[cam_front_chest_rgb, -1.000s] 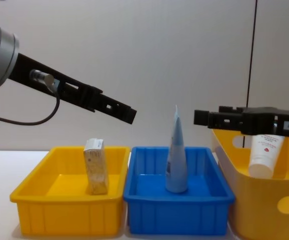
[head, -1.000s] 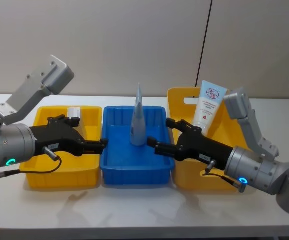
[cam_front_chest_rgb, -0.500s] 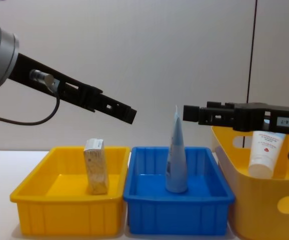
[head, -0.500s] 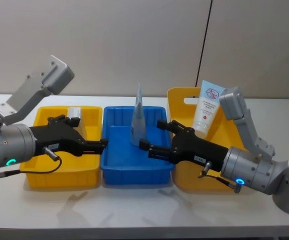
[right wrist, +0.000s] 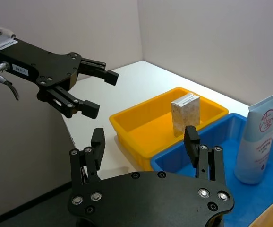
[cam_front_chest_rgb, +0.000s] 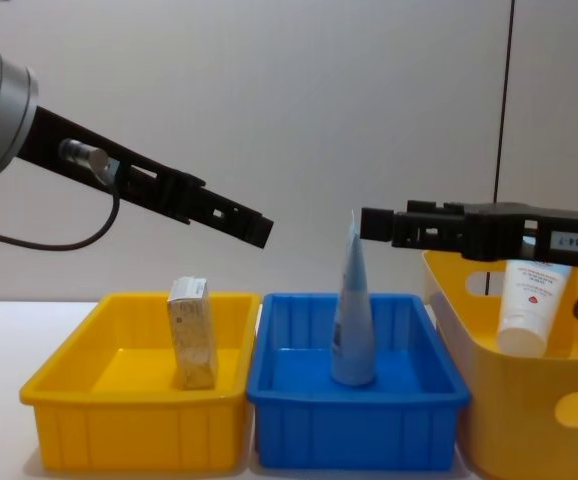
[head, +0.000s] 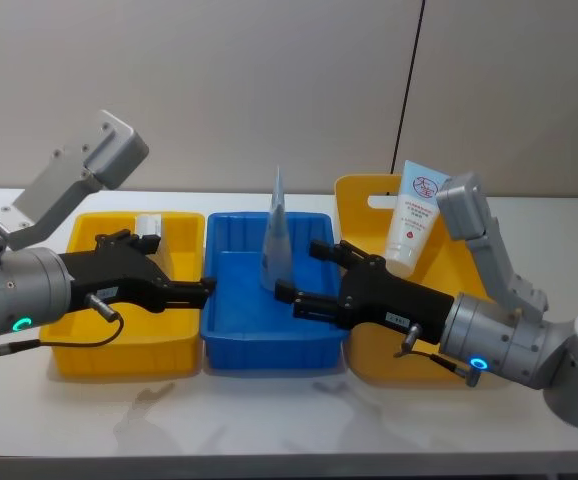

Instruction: Bimanual collaborative sorting of washing and personal care products

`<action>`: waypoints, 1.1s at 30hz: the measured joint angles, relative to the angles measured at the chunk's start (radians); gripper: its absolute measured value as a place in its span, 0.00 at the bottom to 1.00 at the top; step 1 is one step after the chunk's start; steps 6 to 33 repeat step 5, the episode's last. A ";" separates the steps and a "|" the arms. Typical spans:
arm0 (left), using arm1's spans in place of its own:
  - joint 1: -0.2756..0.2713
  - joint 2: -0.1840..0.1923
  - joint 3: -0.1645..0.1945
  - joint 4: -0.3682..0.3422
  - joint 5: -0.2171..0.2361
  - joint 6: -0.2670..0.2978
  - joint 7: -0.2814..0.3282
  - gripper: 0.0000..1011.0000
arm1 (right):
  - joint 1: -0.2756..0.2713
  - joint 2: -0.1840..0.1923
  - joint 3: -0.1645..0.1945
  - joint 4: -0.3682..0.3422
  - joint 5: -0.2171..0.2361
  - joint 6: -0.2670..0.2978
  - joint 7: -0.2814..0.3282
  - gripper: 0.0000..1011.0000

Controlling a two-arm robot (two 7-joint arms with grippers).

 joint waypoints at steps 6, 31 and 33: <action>0.000 0.000 0.000 0.000 0.000 0.000 0.000 0.99 | 0.000 0.000 -0.001 0.000 0.001 0.000 0.001 0.99; 0.000 0.000 0.000 0.000 0.000 0.000 0.000 0.99 | 0.000 0.000 -0.001 0.000 0.001 0.000 0.001 0.99; 0.000 0.000 0.000 0.000 0.000 0.000 0.000 0.99 | 0.000 0.000 -0.001 0.000 0.001 0.000 0.001 0.99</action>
